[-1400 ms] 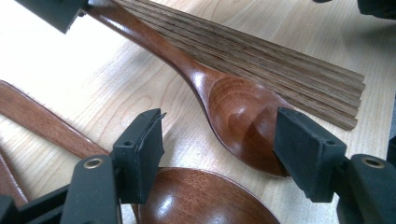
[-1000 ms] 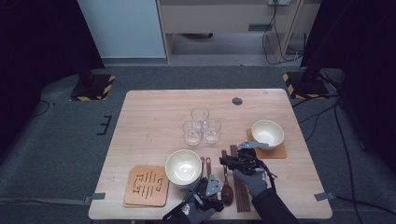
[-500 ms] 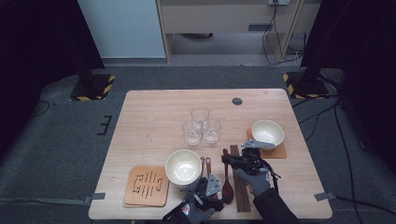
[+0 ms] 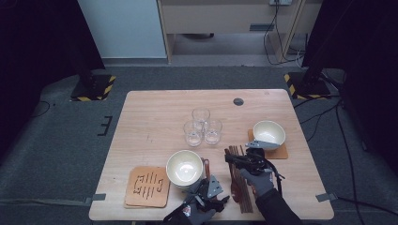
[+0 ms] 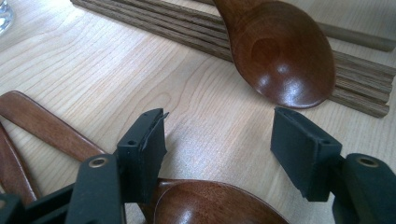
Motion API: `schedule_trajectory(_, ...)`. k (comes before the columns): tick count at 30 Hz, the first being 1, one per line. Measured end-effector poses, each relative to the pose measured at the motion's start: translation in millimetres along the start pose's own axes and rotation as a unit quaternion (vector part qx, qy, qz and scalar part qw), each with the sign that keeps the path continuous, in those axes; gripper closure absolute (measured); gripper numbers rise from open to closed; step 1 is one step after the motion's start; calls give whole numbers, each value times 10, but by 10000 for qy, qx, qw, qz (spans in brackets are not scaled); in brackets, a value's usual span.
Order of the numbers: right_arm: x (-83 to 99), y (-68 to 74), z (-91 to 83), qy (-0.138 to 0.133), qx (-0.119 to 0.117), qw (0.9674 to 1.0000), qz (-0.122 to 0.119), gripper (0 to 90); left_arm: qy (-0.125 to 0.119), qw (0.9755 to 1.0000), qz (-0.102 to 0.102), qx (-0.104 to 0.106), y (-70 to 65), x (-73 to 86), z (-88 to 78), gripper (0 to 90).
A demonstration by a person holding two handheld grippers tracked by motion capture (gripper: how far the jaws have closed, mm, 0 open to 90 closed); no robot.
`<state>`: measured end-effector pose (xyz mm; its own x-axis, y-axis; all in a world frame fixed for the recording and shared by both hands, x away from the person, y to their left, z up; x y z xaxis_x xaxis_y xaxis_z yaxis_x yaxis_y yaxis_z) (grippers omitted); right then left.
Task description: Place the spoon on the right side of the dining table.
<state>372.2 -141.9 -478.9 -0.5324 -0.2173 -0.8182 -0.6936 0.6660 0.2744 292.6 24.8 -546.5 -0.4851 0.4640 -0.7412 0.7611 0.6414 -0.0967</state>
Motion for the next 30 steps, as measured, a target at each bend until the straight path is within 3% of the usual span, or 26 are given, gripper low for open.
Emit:
schedule_trajectory(13, -104, -15, -130, -435, 206, 9988, -14, 843, -153, 9998, 2, 93, -27, -36, -61, 342)
schedule_trajectory(30, -236, -93, -302, -767, 564, 9954, -123, 843, -536, 9973, -176, 461, -56, -161, -249, 346)
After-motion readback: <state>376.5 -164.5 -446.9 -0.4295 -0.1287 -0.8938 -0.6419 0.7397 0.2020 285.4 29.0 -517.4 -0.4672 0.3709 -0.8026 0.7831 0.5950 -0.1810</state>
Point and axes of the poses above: each handheld gripper's, and its own axes: z roughly forward along the jaws, x roughly out of its underside, y roughly to its left, the point moved 2 cm from there along z, roughly forward along the jaws, and after that the axes turned 9 degrees about -z, right-handed, at the moved point
